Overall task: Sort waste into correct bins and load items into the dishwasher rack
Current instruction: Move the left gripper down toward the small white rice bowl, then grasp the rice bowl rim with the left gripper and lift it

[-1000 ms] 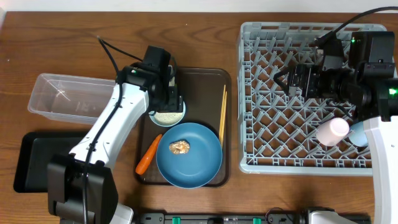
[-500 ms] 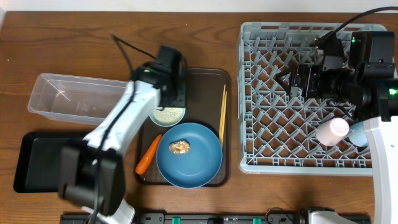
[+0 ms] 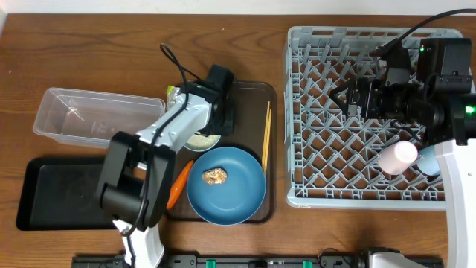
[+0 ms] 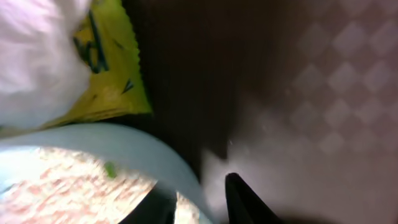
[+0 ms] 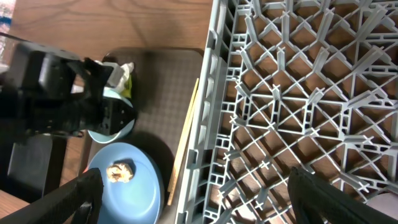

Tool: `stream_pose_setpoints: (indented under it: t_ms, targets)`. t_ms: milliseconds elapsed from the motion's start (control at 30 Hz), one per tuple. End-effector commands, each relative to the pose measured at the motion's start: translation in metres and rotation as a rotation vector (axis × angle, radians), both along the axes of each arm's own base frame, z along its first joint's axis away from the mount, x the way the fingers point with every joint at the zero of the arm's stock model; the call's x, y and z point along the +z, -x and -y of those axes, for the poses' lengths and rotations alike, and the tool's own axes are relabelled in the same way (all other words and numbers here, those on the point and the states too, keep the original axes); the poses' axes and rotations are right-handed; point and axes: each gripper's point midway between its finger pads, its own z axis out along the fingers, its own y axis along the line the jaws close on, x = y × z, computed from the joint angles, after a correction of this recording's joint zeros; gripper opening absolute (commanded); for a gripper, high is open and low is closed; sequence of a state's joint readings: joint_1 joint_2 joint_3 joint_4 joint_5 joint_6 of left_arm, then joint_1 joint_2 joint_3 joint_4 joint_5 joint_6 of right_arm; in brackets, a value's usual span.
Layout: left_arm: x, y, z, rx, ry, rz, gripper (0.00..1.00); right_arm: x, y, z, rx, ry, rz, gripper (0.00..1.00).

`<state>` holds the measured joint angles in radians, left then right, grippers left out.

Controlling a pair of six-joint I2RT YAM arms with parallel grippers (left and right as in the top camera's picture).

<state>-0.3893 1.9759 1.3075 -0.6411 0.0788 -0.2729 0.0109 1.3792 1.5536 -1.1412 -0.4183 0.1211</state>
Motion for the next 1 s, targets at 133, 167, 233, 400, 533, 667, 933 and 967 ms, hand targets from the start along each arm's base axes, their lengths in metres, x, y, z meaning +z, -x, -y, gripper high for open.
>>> stream_pose_setpoints:
  t_ms: [133, 167, 233, 400, 533, 667, 933, 967]
  targets:
    - [-0.021, 0.002, -0.007, 0.017, -0.063, -0.028, 0.06, 0.0, 0.003, -0.004, 0.02, 0.001, 0.001, 0.87]
    - [-0.02, 0.002, -0.008, 0.016, -0.071, -0.024, 0.06, 0.0, 0.003, -0.004, 0.02, 0.001, 0.002, 0.87]
    - [-0.02, 0.001, -0.009, 0.017, -0.077, -0.022, 0.06, 0.0, 0.003, -0.004, 0.02, 0.001, 0.002, 0.87]
    - [-0.01, 0.005, -0.006, 0.009, -0.077, -0.023, 0.06, 0.0, 0.003, -0.004, 0.02, 0.001, 0.001, 0.87]
    - [0.019, 0.005, 0.003, -0.012, -0.052, 0.033, 0.06, 0.0, 0.003, -0.004, 0.02, 0.002, 0.002, 0.87]
    - [0.062, 0.008, 0.009, -0.005, -0.011, 0.109, 0.06, 0.0, 0.002, -0.004, 0.02, 0.002, 0.003, 0.87]
    - [0.143, 0.022, -0.014, 0.114, 0.07, 0.236, 0.06, 0.0, 0.002, -0.004, 0.02, 0.002, 0.003, 0.87]
    - [0.152, 0.025, -0.02, 0.145, 0.08, 0.246, 0.06, 0.0, 0.002, -0.004, 0.02, 0.002, 0.003, 0.87]
